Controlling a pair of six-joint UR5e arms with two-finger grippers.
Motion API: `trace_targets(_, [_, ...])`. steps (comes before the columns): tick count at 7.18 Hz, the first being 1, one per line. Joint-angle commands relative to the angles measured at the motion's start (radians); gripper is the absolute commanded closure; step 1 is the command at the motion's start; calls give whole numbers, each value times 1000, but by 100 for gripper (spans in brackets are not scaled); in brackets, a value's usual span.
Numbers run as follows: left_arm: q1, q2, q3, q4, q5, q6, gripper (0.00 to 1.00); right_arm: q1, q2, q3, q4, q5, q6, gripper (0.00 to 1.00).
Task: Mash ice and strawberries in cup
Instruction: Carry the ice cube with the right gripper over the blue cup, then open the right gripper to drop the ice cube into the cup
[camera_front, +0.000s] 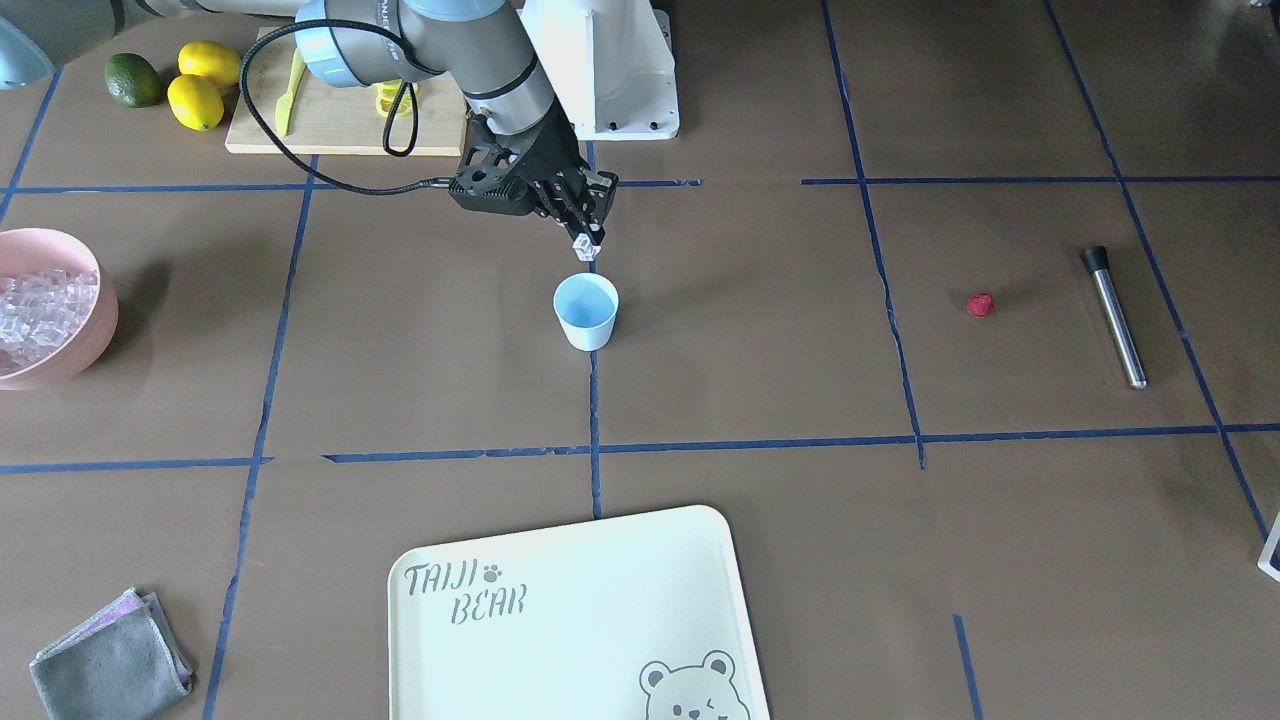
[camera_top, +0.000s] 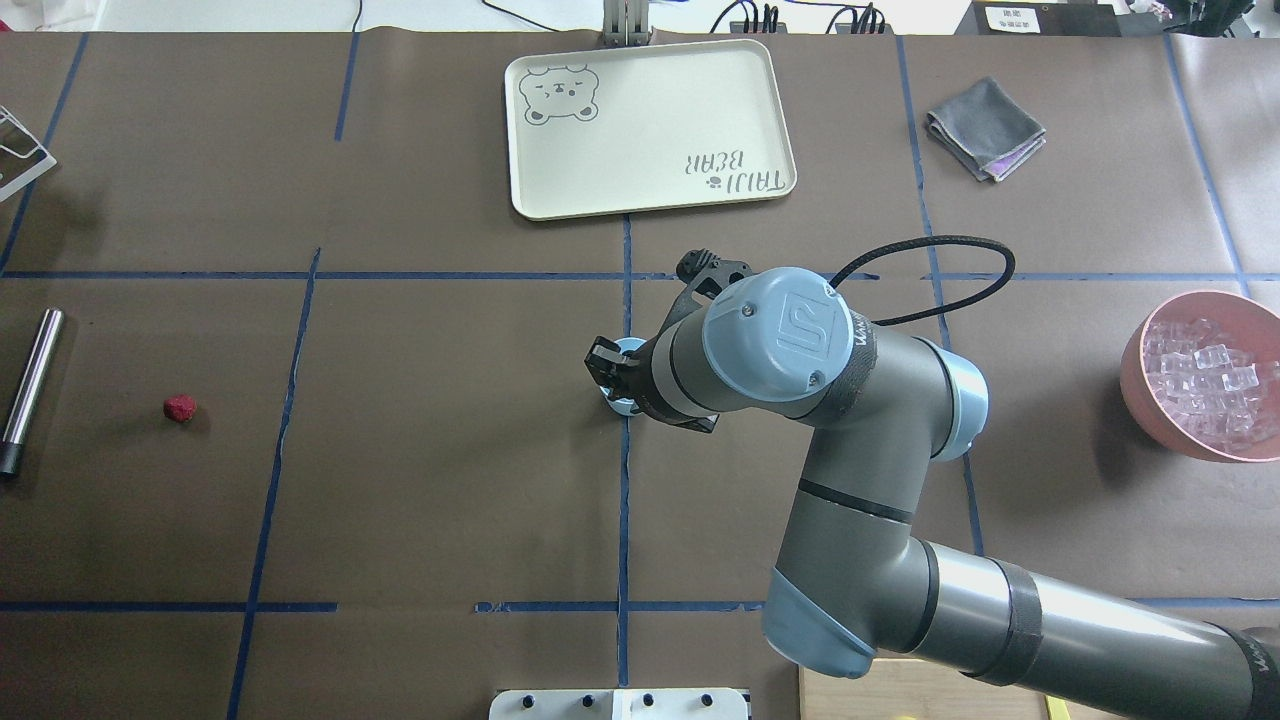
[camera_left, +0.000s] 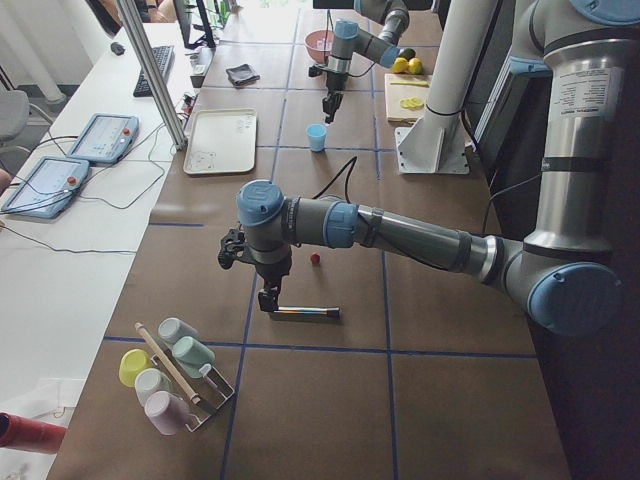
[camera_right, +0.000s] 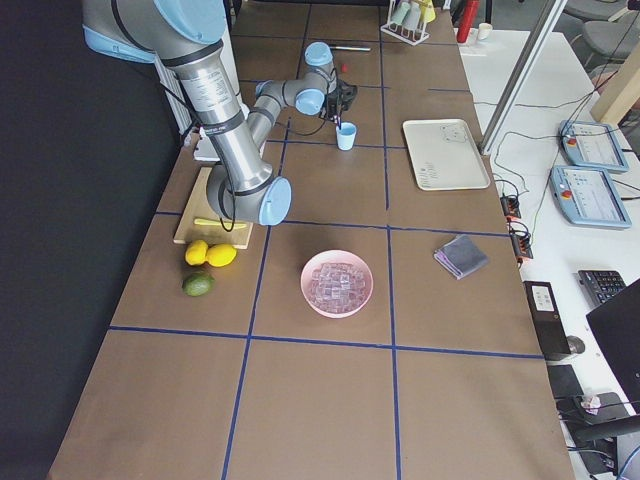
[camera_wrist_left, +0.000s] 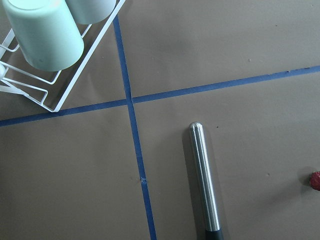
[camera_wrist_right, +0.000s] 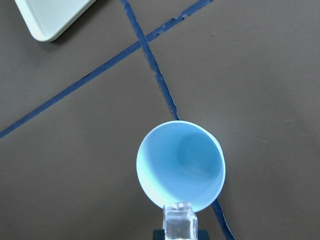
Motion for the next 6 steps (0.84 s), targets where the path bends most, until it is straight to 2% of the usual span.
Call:
trace_targets(1, [0, 0, -6, 0, 0, -2, 0, -25, 0, -25, 0, -81, -5, 98])
trace_targets(2, [0, 0, -5, 2, 0, -2, 0, -27, -1, -30, 0, -80, -5, 72])
trace_targets(3, [0, 0, -5, 0, 0, -2, 0, -27, 5, -30, 0, -80, -5, 28])
trace_targets(4, [0, 0, -5, 0, 0, -2, 0, -27, 3, -30, 0, -80, -6, 24])
trace_targets(5, [0, 0, -1, 0, 0, 0, 0, -27, 3, -30, 0, -80, -6, 15])
trace_targets(6, [0, 0, -1, 0, 2, -2, 0, -26, 3, -30, 0, -80, -5, 1])
